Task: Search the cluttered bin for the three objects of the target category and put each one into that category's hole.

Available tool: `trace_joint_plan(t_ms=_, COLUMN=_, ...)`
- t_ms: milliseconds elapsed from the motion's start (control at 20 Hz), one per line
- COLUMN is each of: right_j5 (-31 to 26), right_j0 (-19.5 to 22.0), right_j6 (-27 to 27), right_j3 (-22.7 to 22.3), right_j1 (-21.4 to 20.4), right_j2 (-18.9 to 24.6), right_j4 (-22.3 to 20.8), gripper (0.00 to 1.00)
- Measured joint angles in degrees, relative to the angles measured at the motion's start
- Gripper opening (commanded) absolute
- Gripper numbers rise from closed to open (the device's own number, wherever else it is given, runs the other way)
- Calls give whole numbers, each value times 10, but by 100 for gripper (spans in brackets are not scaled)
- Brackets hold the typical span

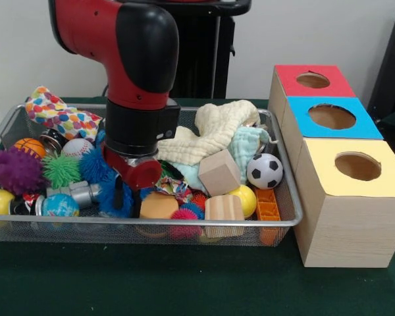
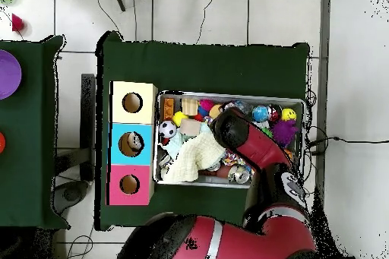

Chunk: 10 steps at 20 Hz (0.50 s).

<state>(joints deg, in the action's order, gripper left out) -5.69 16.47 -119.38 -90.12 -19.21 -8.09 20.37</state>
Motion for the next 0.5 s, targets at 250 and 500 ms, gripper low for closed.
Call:
trace_joint_plan(t_ms=250, right_j5=22, right_j0=-1, right_j6=0, right_j3=3, right_j1=11, right_j2=0, right_j4=0, gripper=100)
trace_joint_plan(t_ms=500, right_j5=23, right_j0=-15, right_j6=0, right_j3=9, right_j1=19, right_j2=-12, right_j4=0, gripper=100)
